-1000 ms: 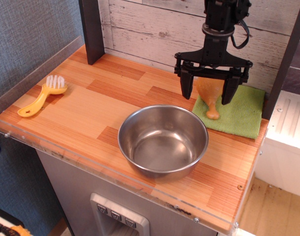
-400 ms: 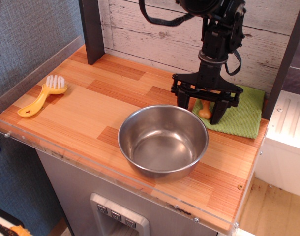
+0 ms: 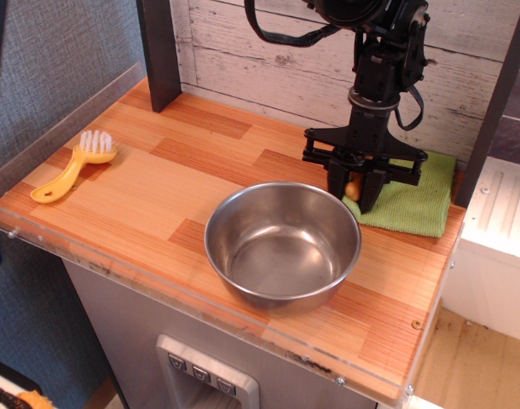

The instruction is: Place the chicken in the metal bowl.

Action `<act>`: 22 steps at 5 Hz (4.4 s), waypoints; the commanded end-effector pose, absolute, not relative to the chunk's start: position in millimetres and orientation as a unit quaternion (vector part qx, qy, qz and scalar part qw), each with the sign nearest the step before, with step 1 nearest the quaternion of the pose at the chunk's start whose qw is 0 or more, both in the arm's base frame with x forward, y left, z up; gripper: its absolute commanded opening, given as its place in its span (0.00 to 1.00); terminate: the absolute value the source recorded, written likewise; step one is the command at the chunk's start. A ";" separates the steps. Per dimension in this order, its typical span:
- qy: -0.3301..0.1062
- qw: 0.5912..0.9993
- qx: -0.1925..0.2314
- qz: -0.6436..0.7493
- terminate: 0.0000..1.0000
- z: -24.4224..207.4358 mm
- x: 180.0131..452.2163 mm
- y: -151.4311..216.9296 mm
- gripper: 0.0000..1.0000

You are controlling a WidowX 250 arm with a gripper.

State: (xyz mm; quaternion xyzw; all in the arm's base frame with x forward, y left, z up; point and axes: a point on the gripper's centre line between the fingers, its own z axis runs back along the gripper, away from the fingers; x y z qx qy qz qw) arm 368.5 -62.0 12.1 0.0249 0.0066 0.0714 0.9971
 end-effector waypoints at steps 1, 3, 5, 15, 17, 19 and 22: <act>-0.003 0.999 0.005 0.053 0.00 36.7 374.4 -63.8 0.00; -0.016 0.999 -0.002 0.033 0.00 45.7 374.1 -64.7 1.00; -0.036 0.999 0.015 0.017 0.00 58.8 392.9 -57.8 1.00; -0.106 0.994 -0.030 -0.015 0.00 138.9 326.1 -52.2 0.00; -0.057 0.998 0.003 -0.022 0.00 111.4 270.7 -35.2 0.00; -0.034 0.998 0.009 -0.047 0.00 108.2 276.4 -28.5 1.00; -0.078 0.996 -0.012 -0.044 0.00 152.9 288.2 17.0 1.00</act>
